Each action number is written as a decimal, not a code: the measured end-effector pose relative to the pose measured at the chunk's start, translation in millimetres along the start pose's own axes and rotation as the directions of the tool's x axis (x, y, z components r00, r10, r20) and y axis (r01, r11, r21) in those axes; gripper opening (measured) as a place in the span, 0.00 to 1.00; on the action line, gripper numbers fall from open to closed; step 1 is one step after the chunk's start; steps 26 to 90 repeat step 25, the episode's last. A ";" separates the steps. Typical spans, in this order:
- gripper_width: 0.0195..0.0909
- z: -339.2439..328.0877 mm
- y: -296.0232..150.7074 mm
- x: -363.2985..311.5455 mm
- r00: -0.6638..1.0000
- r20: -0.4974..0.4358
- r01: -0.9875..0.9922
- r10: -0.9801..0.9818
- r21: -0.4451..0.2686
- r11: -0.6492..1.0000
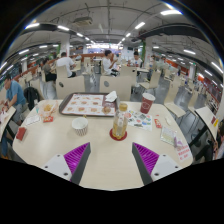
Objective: Pour water
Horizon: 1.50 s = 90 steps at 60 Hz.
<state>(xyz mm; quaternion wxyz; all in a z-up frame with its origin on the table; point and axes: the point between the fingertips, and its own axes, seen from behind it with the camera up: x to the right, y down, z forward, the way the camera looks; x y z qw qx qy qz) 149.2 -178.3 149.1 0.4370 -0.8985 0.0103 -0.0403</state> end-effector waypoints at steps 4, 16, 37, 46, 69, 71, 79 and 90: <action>0.92 -18.3 2.8 -8.4 1.000 0.003 0.005 -0.005 0.003 1.000; 0.92 -48.7 11.5 -23.2 1.000 0.003 0.011 -0.011 0.003 1.000; 0.92 -51.7 7.5 -29.6 1.000 0.011 -0.011 0.011 0.010 1.000; 0.92 -51.7 7.5 -29.6 1.000 0.011 -0.011 0.011 0.010 1.000; 0.92 -51.7 7.5 -29.6 1.000 0.011 -0.011 0.011 0.010 1.000; 0.92 -51.7 7.5 -29.6 1.000 0.011 -0.011 0.011 0.010 1.000; 0.92 -51.7 7.5 -29.6 1.000 0.011 -0.011 0.011 0.010 1.000; 0.92 -51.7 7.5 -29.6 1.000 0.011 -0.011 0.011 0.010 1.000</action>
